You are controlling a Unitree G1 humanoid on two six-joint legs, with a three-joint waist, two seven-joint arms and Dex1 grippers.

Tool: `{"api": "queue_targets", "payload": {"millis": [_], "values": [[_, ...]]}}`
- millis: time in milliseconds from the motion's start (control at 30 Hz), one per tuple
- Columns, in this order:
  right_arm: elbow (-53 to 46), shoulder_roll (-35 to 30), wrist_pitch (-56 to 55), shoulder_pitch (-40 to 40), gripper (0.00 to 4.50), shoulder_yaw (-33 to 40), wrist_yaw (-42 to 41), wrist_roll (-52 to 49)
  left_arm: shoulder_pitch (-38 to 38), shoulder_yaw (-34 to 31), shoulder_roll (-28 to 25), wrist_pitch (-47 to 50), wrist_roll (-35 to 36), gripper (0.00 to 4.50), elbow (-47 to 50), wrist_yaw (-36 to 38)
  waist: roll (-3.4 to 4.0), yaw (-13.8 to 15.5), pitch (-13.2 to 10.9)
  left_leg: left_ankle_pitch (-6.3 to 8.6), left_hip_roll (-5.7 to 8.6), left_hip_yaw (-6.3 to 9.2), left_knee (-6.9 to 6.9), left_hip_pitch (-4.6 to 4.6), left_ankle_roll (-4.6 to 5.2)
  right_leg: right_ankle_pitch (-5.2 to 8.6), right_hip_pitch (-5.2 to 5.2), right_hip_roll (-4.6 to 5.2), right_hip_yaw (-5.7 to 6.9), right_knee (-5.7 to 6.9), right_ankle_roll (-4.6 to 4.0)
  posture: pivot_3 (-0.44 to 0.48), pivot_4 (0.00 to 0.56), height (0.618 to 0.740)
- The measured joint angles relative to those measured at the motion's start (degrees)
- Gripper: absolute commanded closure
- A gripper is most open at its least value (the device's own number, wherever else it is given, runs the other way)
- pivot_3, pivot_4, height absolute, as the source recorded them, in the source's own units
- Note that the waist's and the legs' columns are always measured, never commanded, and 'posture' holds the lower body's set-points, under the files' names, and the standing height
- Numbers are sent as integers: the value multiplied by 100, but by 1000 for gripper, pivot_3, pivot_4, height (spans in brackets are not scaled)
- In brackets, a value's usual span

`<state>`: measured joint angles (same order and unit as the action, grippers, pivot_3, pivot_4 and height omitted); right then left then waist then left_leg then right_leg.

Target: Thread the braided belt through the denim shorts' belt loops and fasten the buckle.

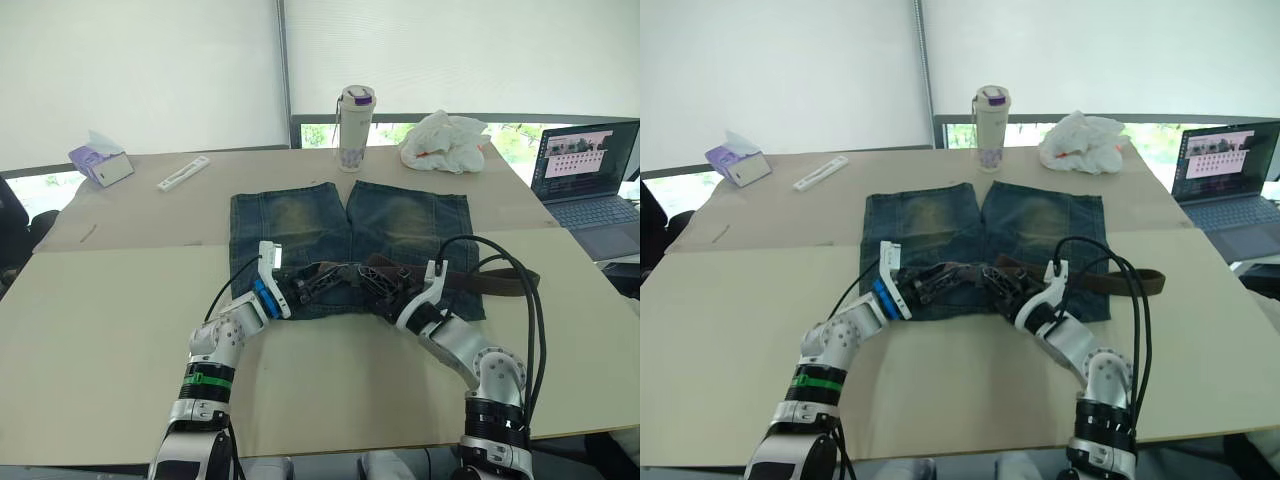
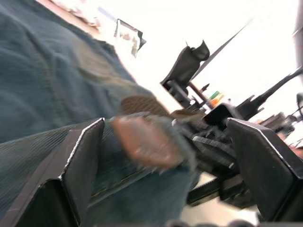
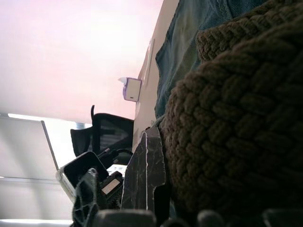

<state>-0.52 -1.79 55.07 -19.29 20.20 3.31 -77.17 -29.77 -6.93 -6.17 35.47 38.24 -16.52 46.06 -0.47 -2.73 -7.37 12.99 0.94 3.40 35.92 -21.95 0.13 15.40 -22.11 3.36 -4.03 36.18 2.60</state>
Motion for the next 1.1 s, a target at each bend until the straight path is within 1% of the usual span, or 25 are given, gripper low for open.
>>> {"api": "queue_targets", "payload": {"millis": [33, 100, 333, 367, 533, 600, 633, 700, 767, 800, 833, 933, 1033, 1100], "values": [[0, -10, -4, 12, 4500, -18, -17, 19, -12, -45, 4, 25, 29, 379, 2, -36, 0, 1, 0, 0, 0, -1, 0, 0, 0, 0, 0, 0, 0, 0, 0, 0, 150, 740], [0, -27, -45, 43, 4500, -61, -56, 75, -19, -114, -18, 79, 39, 984, 2, -52, 0, 7, 0, 0, 2, -4, 0, 0, 0, 0, 0, 0, 0, 0, 0, 0, 150, 740], [-2, -14, -170, 88, 4500, -132, -152, 272, 11, -114, -115, 209, 36, 4246, 74, -30, 0, 17, 0, 0, 3, -5, 0, -1, 0, 0, 0, 2, 0, -1, 0, 0, 150, 740], [-2, -7, -202, 89, 4500, -135, -153, 285, 29, -101, -112, 218, 37, 4395, 98, -29, 0, 16, 0, 0, 3, -4, 0, -1, 0, 0, 0, 2, 0, -1, 0, 0, 150, 740], [-11, -7, -218, 93, 4500, -167, -213, 411, 45, -93, -115, 221, 22, 4395, 117, -33, 0, 17, 0, 0, 3, -4, 0, -1, 0, 0, 0, 2, 0, -2, 0, 0, 150, 740], [-41, -39, -234, 111, 3657, -200, -302, 514, 45, -84, -116, 214, 10, 4500, 116, -35, 0, 19, 0, 0, 3, -4, 0, -1, 0, 0, 0, 3, 0, -2, 0, 0, 150, 740], [-73, -99, -257, 130, 3395, -252, -374, 601, 45, -72, -114, 207, 7, 4500, 115, -38, 0, 22, 0, 0, 3, -5, 0, -1, 0, 0, 0, 3, 0, -2, 0, 0, 150, 740], [-222, -288, -258, 218, 2693, -352, -575, 692, 44, -56, -114, 197, -3, 4500, 106, -47, 0, 25, 0, 0, 4, -6, 0, -2, 0, 0, 0, 3, 0, -2, 0, 0, 150, 740], [-546, -748, -233, 378, 1994, -603, -954, 954, 37, -46, -107, 189, -19, 4500, 85, -60, 0, 33, 0, 0, 8, -8, 2, -4, 0, 0, 1, 6, 1, -4, 1, 0, 150, 740], [-717, -1036, -212, 469, 1599, -706, -1145, 1112, 39, -48, -122, 188, -25, 4500, 80, -63, 0, 46, 0, 0, 9, -13, 3, -4, 0, 1, 2, 6, 2, -7, 1, 0, 150, 740], [-910, -1404, -208, 587, 1311, -827, -1410, 1291, 41, -48, -156, 187, -38, 4500, 78, -63, -1, 54, -1, 0, 10, -17, 3, -6, 0, 1, 2, 7, 3, -9, 2, 0, 150, 740], [-1310, -2361, -201, 981, 1311, -739, -2051, 1513, 52, -53, -355, 182, -91, 4500, 81, -41, -4, 65, -2, 0, 10, -28, 3, -6, 0, 2, 5, 5, 5, -11, 3, 0, 150, 740], [-1495, -3185, -223, 1232, 1311, -252, -2469, 1628, 74, -45, -541, 170, -172, 4500, 89, 4, -6, 55, -4, 0, 8, -32, 1, -3, 0, 2, 8, 4, 3, -12, 4, 0, 150, 740], [-1440, -3778, -357, 1369, 1311, -67, -2642, 2052, 85, -12, -588, 158, -217, 4500, 92, 62, -7, 59, -4, 0, 8, -37, 1, -1, 0, 3, 10, 2, 5, -13, 5, 0, 150, 740]]}}
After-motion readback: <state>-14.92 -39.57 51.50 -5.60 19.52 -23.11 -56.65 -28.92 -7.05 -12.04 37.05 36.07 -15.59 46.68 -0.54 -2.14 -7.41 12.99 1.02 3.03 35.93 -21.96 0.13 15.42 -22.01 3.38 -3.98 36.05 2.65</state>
